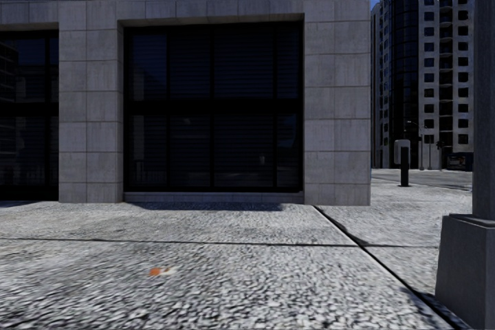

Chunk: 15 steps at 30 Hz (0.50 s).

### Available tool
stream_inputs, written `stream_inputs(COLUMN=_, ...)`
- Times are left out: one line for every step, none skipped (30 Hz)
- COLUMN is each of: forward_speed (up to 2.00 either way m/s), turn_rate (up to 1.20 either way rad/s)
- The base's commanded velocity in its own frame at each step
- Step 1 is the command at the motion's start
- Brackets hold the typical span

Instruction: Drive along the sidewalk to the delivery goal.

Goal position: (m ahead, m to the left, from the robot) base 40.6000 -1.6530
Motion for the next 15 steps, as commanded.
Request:
stream_inputs(forward_speed=1.4, turn_rate=-0.02)
stream_inputs(forward_speed=1.37, turn_rate=-0.01)
stream_inputs(forward_speed=1.34, turn_rate=0.0)
stream_inputs(forward_speed=1.32, turn_rate=0.0)
stream_inputs(forward_speed=1.32, turn_rate=0.0)
stream_inputs(forward_speed=1.32, turn_rate=0.0)
stream_inputs(forward_speed=1.31, turn_rate=-0.01)
stream_inputs(forward_speed=1.31, turn_rate=-0.02)
stream_inputs(forward_speed=1.31, turn_rate=-0.09)
stream_inputs(forward_speed=1.31, turn_rate=-0.12)
stream_inputs(forward_speed=1.31, turn_rate=-0.12)
stream_inputs(forward_speed=1.31, turn_rate=-0.16)
stream_inputs(forward_speed=1.31, turn_rate=-0.18)
stream_inputs(forward_speed=1.31, turn_rate=-0.19)
stream_inputs(forward_speed=1.31, turn_rate=-0.22)
